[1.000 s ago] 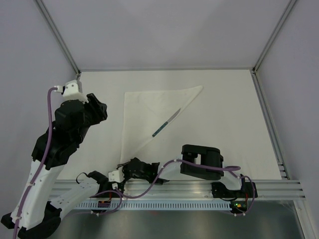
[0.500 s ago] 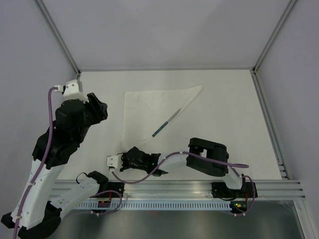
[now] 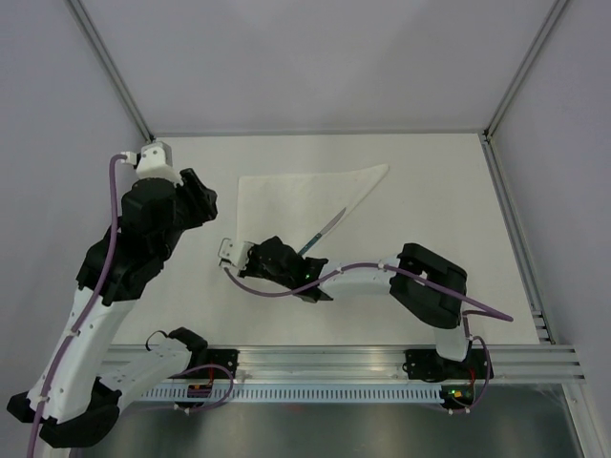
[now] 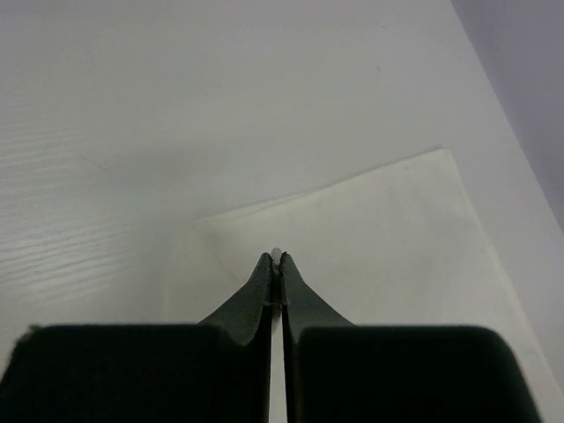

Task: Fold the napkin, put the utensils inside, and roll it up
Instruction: Fold the napkin

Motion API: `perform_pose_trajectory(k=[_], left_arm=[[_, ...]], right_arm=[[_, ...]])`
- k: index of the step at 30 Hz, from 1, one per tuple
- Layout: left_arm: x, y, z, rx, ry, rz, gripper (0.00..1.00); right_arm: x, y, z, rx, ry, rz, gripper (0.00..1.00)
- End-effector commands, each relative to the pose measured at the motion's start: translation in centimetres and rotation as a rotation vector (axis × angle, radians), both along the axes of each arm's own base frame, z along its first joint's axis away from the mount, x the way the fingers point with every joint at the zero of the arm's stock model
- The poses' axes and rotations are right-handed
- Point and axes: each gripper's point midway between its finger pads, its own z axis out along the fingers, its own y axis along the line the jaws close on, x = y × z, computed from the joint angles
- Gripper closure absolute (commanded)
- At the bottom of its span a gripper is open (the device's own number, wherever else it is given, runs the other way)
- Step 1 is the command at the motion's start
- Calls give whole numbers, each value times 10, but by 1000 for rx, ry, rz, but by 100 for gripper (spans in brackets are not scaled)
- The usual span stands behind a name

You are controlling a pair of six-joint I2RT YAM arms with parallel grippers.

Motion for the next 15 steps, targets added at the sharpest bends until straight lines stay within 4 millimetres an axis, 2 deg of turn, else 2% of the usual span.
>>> perform_pose_trajectory(k=[1,3,4,9,15], left_arm=[[12,-16,6,-16,-27,-56,43],[17,-21,4,-12,-22,-66,42],[19,-24,3,-11,-17,-77,43],[35,-38,-3,-4,-7,-109,42],[50,-54,-12,-10,8,-149,42]], right_arm=[[32,-27,24,38,24,-123,100],[51,-45,28,45,33,-173,100],[55,-54,22,32,44,-192,100],[93,-93,20,35,97,-301,100],[125,-128,9,25,147,-392,99]])
